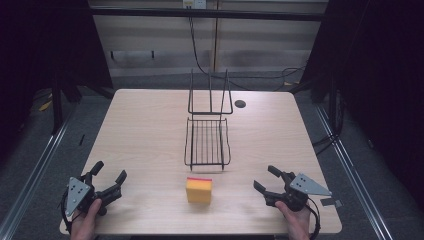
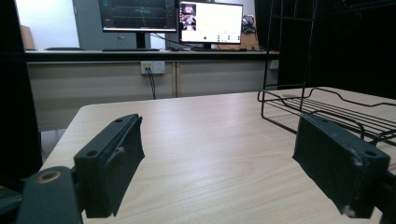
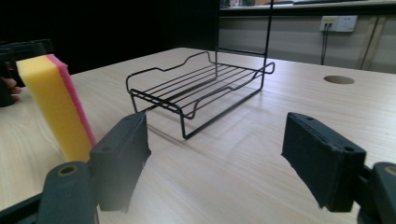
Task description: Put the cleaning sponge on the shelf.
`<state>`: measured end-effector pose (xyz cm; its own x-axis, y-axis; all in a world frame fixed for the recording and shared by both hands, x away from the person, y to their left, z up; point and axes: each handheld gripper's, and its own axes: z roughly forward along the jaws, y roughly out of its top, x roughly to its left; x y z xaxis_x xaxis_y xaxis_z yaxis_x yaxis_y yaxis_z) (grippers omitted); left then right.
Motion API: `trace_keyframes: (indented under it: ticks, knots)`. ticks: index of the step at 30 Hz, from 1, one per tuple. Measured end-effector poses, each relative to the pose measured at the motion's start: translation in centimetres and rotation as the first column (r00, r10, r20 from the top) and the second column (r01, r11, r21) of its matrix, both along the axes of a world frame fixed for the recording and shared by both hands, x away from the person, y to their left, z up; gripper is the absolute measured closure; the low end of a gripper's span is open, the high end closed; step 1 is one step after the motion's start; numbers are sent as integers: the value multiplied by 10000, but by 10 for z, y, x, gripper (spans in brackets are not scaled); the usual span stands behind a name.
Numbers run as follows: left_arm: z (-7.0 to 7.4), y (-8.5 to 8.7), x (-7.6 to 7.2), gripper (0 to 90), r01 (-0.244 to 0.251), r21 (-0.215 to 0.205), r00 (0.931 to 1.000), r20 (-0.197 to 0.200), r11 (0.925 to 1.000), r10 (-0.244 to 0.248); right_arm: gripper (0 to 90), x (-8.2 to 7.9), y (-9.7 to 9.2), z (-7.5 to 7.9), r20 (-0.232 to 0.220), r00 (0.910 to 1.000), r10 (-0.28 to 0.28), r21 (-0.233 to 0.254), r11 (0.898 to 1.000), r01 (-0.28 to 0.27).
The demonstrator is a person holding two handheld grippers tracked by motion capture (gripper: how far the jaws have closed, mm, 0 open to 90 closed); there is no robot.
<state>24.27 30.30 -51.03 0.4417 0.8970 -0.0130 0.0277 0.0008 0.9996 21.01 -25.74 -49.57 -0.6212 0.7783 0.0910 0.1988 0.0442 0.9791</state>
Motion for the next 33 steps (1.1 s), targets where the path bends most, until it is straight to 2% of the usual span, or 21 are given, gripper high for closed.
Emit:
trace_keyframes:
  ticks: [8,20,23,26,28,30,33]
  knots:
    - [0,0,0,155,-21,1,10000,28,10000,21,234,-2,5,4,-185,9975,675,88,9977,-674]
    - [0,0,0,155,-14,2,10000,33,10000,14,173,1,18,11,-400,9915,1236,-59,9923,-1239]
    - [0,0,0,155,-16,1,10000,35,10000,16,166,2,23,12,-289,9885,1487,-96,9888,-1490]
    - [0,0,-1,155,-12,-3,10000,37,10000,12,180,3,30,14,-330,9850,1693,-262,9851,-1702]
    - [0,0,0,155,-15,-8,10000,39,10000,15,248,4,32,13,-298,9833,1793,-330,9831,-1802]
    - [0,0,0,155,-13,-7,10000,37,10000,13,250,4,34,13,-310,9814,1895,-414,9808,-1907]
    - [0,0,0,155,-16,-3,10000,36,10000,16,279,4,35,13,-332,9747,2212,-316,9745,-2222]
